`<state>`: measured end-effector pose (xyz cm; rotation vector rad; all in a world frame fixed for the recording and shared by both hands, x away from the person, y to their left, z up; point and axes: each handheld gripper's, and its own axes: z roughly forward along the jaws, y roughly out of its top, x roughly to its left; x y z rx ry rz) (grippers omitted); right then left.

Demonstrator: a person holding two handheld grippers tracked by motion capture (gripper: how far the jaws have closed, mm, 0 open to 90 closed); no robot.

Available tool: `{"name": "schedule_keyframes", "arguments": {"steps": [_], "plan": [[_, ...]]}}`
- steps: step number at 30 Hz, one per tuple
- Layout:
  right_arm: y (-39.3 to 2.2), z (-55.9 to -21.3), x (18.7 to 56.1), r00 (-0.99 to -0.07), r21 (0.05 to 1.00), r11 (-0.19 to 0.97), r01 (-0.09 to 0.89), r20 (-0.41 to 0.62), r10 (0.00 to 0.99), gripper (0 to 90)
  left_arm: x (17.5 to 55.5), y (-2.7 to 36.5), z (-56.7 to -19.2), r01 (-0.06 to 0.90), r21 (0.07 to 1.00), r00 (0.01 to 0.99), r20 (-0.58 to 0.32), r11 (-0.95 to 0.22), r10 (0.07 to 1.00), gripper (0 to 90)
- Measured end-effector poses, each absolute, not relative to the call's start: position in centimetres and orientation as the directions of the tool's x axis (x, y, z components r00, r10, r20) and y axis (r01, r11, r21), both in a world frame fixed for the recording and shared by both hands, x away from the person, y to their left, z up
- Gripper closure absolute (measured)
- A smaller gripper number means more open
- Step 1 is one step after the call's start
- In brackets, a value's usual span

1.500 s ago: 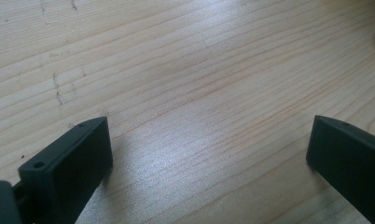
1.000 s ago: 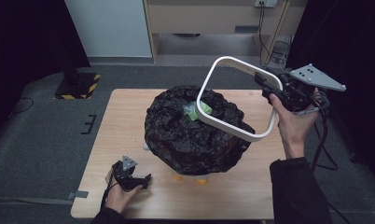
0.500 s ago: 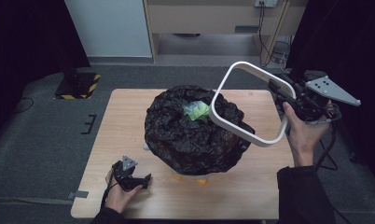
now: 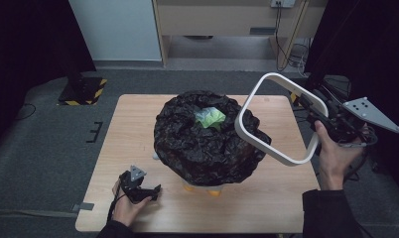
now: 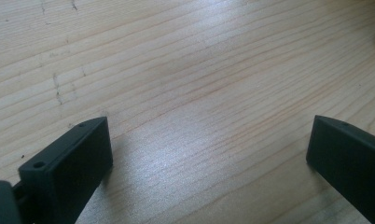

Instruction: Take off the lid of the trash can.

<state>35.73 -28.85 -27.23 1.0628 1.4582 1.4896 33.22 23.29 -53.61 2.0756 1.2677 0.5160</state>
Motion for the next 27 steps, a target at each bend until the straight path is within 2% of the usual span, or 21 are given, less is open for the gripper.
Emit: {"name": "schedule_keyframes", "arguments": {"steps": [14, 27], "plan": [[-31.8, -29.3, 33.4, -0.287, 0.997, -0.073, -0.012, 0.067, 0.956, 59.3, 33.2, 23.3, -53.6, 0.638, 0.699, 0.454, -0.001, -0.325, 0.891, 0.0], [-33.6, -32.0, 32.8, -0.249, 0.995, -0.099, 0.01, 0.098, 0.963, 59.2, 33.2, 23.2, -53.6, 0.639, 0.699, 0.451, -0.001, -0.322, 0.893, 0.0]]}}
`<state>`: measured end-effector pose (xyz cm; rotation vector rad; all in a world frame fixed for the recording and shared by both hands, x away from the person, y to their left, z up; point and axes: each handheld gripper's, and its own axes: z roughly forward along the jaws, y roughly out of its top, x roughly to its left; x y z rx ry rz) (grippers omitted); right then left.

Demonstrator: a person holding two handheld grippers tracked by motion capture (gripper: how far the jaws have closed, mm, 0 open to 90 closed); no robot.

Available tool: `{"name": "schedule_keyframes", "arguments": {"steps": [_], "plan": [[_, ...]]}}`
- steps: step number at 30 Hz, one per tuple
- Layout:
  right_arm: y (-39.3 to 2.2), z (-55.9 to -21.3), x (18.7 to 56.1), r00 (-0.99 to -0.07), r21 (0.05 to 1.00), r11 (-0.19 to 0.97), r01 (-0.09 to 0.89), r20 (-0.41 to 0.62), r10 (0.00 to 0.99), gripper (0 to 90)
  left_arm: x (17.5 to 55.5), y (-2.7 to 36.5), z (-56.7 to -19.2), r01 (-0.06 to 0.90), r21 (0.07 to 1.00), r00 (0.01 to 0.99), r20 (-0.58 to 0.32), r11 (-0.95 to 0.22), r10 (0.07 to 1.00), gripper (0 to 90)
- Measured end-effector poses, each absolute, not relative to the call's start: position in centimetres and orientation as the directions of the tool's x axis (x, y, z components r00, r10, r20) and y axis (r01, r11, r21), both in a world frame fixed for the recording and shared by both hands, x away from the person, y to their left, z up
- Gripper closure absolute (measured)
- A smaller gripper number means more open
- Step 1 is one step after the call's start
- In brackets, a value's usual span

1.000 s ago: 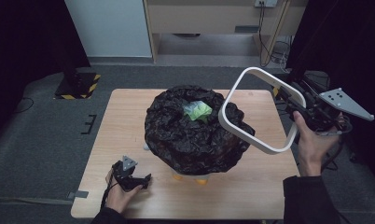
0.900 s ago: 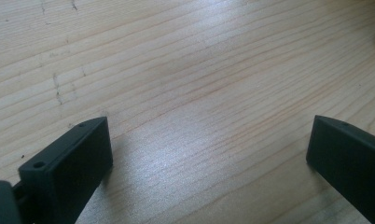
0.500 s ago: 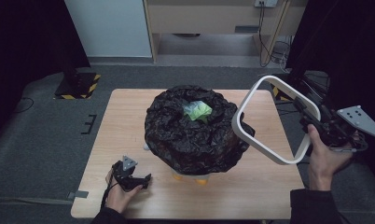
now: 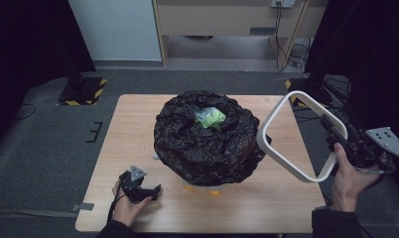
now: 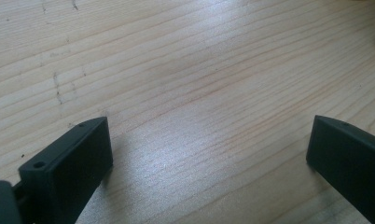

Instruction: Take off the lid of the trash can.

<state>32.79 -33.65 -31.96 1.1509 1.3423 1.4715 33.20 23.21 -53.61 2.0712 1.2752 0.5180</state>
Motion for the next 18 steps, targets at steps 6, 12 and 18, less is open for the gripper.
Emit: {"name": "schedule_keyframes", "arguments": {"steps": [6, 12, 18], "plan": [[-33.7, -32.9, 33.0, -0.243, 0.995, -0.099, 0.012, 0.099, 0.965, 59.2, 33.2, 23.2, -53.6, 0.639, 0.699, 0.451, -0.001, -0.322, 0.893, 0.0], [-34.2, -33.8, 33.3, -0.228, 0.994, -0.109, 0.022, 0.112, 0.967, 59.3, 33.2, 23.2, -53.6, 0.639, 0.699, 0.45, -0.001, -0.321, 0.893, 0.0], [-34.6, -34.4, 33.5, -0.206, 0.995, -0.1, 0.028, 0.103, 0.973, 59.3, 33.2, 23.2, -53.6, 0.639, 0.699, 0.45, -0.001, -0.321, 0.893, 0.0]]}}
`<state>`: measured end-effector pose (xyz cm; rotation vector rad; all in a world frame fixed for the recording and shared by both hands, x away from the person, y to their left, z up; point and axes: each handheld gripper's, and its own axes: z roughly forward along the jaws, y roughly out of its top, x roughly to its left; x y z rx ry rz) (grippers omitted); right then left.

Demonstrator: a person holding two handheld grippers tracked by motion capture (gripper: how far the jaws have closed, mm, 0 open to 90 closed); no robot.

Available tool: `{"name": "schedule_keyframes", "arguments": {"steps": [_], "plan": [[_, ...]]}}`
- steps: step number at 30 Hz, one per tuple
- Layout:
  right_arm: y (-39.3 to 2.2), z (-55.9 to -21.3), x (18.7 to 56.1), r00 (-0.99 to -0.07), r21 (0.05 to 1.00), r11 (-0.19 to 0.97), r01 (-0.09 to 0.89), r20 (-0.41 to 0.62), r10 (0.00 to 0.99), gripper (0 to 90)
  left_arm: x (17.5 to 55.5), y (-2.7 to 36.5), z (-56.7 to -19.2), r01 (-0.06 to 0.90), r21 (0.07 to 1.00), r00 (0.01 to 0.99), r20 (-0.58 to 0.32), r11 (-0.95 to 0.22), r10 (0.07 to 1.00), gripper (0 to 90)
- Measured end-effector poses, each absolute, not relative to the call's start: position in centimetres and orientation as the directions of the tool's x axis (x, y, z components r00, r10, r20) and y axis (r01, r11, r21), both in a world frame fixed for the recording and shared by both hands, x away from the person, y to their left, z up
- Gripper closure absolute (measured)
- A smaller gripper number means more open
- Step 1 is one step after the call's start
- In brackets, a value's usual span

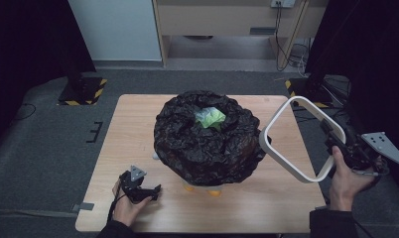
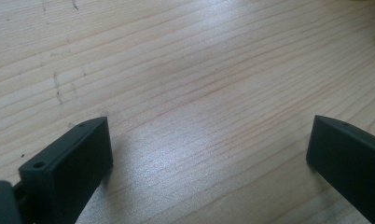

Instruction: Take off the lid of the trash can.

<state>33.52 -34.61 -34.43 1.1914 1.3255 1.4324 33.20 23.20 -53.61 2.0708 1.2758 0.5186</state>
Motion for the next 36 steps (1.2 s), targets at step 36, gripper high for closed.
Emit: {"name": "schedule_keyframes", "arguments": {"steps": [36], "plan": [[-33.8, -44.6, 37.6, -0.171, 0.959, 0.016, 0.282, 0.033, 0.985, 59.3, 33.2, 23.2, -53.6, 0.639, 0.699, 0.45, -0.001, -0.321, 0.893, 0.0]]}}
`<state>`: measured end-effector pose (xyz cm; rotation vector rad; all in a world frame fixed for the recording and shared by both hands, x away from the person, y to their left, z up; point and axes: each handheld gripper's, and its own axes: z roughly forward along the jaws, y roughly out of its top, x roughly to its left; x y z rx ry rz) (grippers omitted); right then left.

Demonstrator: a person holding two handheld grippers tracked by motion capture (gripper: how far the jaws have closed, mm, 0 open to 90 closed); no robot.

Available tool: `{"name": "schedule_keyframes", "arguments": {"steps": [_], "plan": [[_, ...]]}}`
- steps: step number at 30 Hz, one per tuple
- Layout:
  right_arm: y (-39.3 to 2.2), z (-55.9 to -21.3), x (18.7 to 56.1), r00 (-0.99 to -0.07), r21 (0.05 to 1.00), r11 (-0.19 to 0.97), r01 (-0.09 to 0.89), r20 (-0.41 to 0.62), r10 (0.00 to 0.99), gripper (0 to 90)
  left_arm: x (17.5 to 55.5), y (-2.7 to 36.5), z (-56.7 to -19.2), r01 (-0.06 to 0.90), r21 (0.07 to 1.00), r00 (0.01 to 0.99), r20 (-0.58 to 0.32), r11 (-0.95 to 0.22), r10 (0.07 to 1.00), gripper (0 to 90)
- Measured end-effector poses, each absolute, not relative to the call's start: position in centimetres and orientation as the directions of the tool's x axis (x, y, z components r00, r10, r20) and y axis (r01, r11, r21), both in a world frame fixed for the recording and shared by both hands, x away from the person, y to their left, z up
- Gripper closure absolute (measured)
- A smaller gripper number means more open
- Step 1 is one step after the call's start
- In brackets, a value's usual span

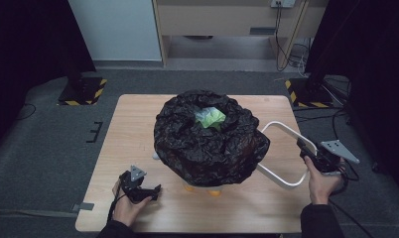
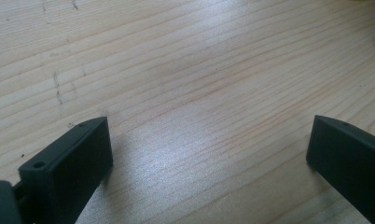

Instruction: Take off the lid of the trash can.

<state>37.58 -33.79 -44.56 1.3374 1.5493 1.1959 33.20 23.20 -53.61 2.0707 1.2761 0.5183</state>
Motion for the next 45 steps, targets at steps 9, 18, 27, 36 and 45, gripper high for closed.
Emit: {"name": "schedule_keyframes", "arguments": {"steps": [9, 18, 27, 36, 45], "plan": [[-33.2, -47.1, 38.0, -0.178, 0.932, 0.046, 0.358, 0.02, 0.984, 59.3, 33.2, 23.2, -53.6, 0.639, 0.699, 0.45, -0.001, -0.321, 0.893, 0.0], [-33.0, -49.2, 38.3, -0.19, 0.904, 0.089, 0.418, -0.009, 0.982, 59.2, 33.2, 23.2, -53.6, 0.639, 0.699, 0.451, -0.002, -0.322, 0.892, 0.0], [-33.3, -50.5, 38.4, -0.191, 0.88, 0.089, 0.467, 0.002, 0.982, 59.1, 33.2, 23.2, -53.6, 0.639, 0.699, 0.452, -0.001, -0.322, 0.892, 0.0], [-33.9, -51.6, 38.6, -0.184, 0.848, 0.123, 0.515, -0.031, 0.982, 59.0, 33.2, 23.2, -53.6, 0.637, 0.699, 0.453, 0.0, -0.324, 0.891, 0.0], [-34.6, -52.5, 38.7, -0.181, 0.815, 0.123, 0.566, -0.022, 0.983, 57.1, 33.2, 23.2, -53.6, 0.637, 0.699, 0.454, 0.0, -0.324, 0.891, 0.0]]}}
